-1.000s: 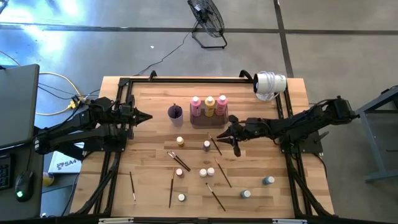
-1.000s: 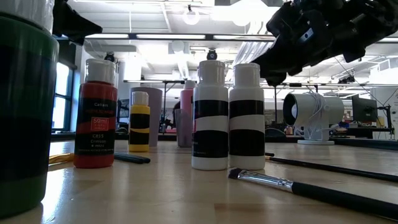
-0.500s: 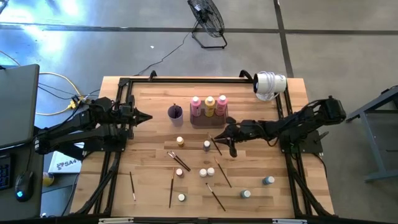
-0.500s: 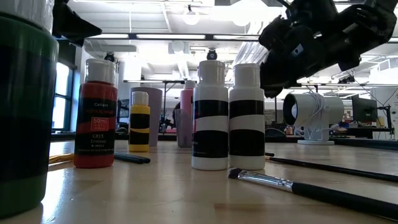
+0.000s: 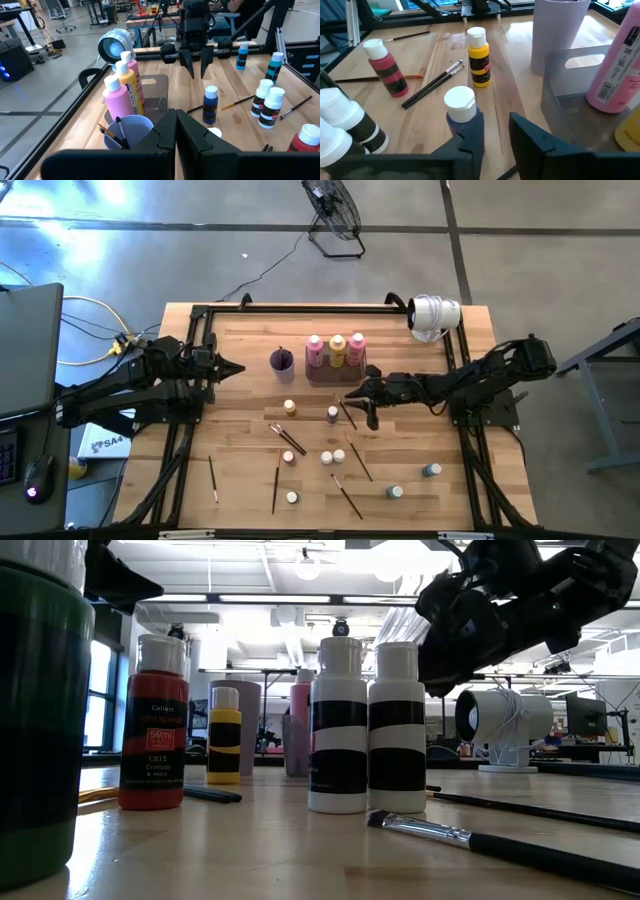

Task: Pick & Place Paint Supplies
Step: Put the small blue paint bottle into the gray bin

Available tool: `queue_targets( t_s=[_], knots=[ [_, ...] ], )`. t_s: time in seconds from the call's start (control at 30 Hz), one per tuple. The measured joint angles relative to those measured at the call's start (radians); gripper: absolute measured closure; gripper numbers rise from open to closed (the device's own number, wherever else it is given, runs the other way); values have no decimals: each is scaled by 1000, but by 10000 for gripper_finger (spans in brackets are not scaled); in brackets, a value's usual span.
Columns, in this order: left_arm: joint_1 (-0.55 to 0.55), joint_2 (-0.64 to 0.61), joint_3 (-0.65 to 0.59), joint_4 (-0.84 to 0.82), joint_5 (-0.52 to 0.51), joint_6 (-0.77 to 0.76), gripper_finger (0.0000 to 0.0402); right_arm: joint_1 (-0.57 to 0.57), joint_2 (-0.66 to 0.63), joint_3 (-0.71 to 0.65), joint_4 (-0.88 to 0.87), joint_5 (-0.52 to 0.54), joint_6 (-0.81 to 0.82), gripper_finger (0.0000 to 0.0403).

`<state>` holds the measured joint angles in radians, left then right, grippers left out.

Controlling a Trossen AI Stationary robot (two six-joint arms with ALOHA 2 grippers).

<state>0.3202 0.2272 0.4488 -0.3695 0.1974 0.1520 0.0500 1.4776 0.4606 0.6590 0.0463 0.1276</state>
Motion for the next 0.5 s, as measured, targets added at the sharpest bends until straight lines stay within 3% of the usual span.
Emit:
queue_targets(
  t_s=[0.27, 0.5],
  knots=[
    [0, 0, 0, 0, 0, 0, 398, 0, 0, 0, -29, -64, 0, 236],
    [0, 0, 0, 0, 0, 0, 398, 1, 0, 0, -27, -79, 0, 222]
  ],
)
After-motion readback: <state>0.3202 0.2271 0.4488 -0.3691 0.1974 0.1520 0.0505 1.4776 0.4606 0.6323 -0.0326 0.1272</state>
